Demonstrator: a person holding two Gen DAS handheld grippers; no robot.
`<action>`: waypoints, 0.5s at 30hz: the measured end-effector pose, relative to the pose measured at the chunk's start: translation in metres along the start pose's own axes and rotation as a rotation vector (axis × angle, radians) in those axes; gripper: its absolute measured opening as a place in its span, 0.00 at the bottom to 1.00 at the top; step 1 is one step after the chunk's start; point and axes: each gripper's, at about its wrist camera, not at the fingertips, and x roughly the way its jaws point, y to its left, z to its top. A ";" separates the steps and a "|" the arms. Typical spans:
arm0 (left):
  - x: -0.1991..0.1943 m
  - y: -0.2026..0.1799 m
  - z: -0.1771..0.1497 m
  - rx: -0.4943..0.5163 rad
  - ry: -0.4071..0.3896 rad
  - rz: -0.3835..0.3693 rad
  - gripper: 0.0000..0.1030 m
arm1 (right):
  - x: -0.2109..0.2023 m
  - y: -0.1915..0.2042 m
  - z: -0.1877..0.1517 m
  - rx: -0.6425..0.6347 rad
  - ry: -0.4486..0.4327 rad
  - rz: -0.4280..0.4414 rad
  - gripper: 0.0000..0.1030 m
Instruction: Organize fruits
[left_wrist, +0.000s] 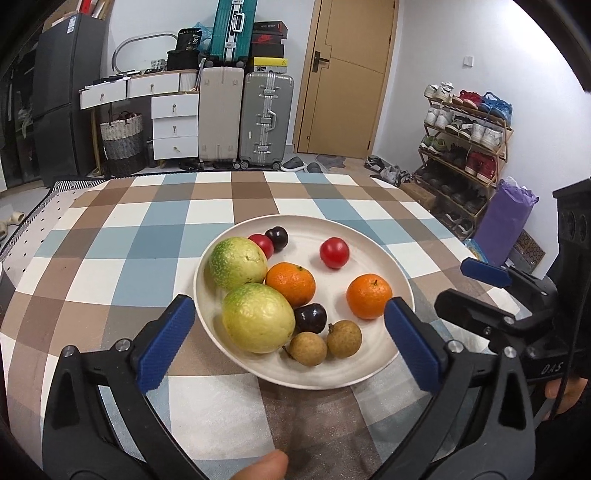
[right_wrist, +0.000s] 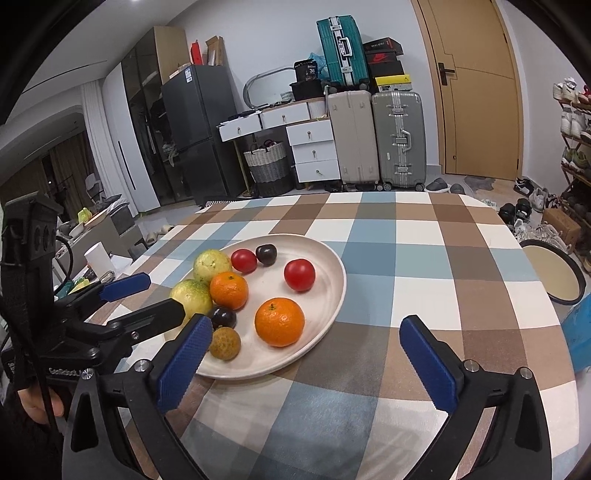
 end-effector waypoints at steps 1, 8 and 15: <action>-0.003 0.001 0.000 -0.001 -0.018 -0.004 0.99 | -0.003 0.002 -0.001 -0.004 -0.004 0.001 1.00; -0.026 0.003 0.000 -0.003 -0.068 0.018 0.99 | -0.024 0.013 -0.006 -0.037 -0.055 -0.007 1.00; -0.055 0.003 -0.013 0.028 -0.108 0.049 0.99 | -0.039 0.026 -0.014 -0.062 -0.084 -0.004 1.00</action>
